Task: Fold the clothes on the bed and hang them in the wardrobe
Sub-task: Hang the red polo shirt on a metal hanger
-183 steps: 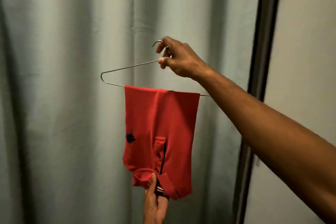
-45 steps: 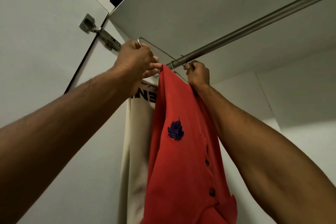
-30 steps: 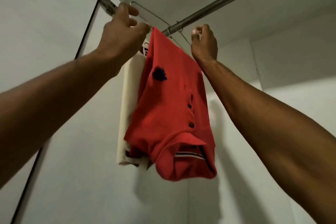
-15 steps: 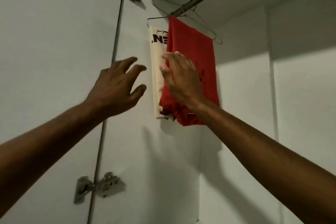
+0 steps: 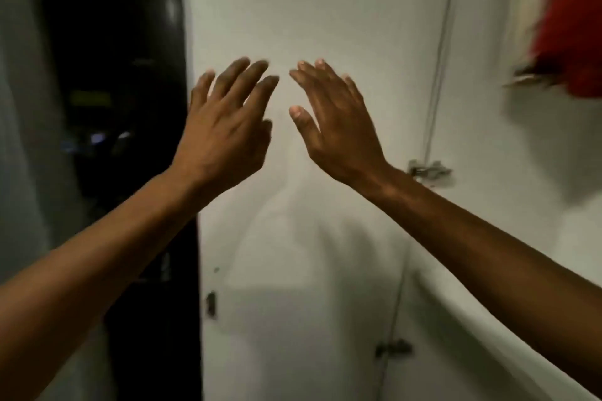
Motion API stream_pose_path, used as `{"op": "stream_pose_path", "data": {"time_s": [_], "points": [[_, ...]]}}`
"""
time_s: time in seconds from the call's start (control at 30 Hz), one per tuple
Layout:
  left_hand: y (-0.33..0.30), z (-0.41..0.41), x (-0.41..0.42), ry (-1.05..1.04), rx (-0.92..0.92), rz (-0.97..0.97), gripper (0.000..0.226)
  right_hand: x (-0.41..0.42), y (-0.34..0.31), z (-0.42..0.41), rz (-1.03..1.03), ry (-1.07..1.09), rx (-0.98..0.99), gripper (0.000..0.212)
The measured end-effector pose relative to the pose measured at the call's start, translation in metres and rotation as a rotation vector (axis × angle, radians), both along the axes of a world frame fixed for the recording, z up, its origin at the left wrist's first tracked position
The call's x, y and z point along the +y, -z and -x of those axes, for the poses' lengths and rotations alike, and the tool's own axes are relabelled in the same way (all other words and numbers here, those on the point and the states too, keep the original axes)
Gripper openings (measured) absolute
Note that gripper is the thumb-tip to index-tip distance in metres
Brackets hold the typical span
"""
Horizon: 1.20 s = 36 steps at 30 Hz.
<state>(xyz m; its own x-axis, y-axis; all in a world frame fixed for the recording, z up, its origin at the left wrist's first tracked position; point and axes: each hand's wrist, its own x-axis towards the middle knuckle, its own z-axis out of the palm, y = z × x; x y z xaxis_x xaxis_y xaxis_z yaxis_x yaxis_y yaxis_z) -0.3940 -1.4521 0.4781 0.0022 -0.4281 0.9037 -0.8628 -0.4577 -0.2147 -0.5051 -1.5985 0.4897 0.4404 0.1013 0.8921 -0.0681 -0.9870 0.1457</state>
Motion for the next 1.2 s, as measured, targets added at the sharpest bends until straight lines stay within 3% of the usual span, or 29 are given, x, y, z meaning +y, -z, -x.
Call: {"op": "stream_pose_path", "data": {"time_s": [0.3,0.53,0.9,1.2], "points": [[0.147,-0.084,0.31,-0.428,0.292,0.048,0.059,0.272,0.121,-0.139,0.091,-0.414,0.232,0.053],[0.23,-0.101,0.501,-0.819,0.514,-0.01,0.067,0.453,0.199,-0.23,0.09,-0.68,0.496,0.06],[0.311,-0.095,0.722,-1.362,0.896,0.04,0.067,0.708,0.294,-0.32,0.247,-1.034,0.831,0.055],[0.335,-0.052,0.857,-1.67,1.014,0.23,0.066,0.884,0.319,-0.325,0.371,-1.282,0.943,0.056]]}}
